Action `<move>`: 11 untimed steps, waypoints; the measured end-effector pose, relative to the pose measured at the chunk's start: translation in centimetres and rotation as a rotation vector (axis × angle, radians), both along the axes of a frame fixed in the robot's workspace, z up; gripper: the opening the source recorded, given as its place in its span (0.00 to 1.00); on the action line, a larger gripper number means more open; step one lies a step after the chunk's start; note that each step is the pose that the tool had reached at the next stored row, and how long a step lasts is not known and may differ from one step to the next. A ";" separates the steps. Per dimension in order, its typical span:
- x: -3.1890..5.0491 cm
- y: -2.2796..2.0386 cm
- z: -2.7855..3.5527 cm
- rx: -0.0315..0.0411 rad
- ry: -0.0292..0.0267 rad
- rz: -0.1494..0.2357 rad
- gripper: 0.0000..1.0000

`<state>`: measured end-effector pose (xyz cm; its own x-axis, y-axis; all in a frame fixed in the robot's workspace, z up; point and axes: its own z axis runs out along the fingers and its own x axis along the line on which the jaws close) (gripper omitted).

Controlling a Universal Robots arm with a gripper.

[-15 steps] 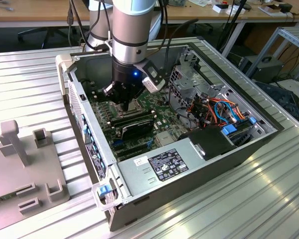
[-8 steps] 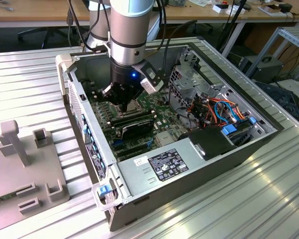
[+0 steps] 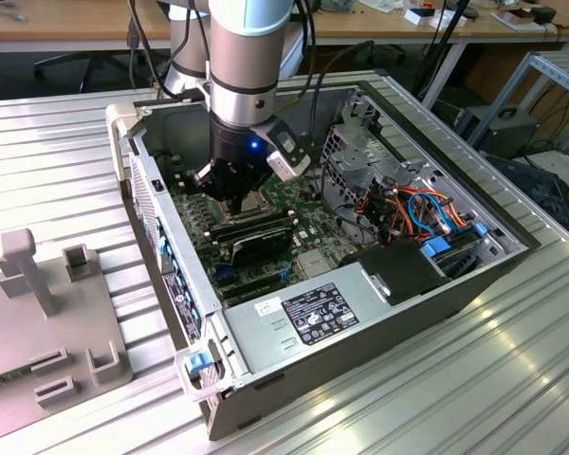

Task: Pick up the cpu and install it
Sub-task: 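Install the second cpu locking lever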

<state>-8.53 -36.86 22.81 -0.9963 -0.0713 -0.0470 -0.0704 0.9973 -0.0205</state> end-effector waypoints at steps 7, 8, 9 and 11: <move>0.00 0.00 -0.81 -0.0001 -0.0003 0.000 0.11; 0.00 0.00 -0.83 0.0000 -0.0003 0.000 0.11; 0.00 0.00 -0.86 0.0002 -0.0004 0.000 0.11; -0.02 0.00 -0.97 0.0001 -0.0005 0.000 0.11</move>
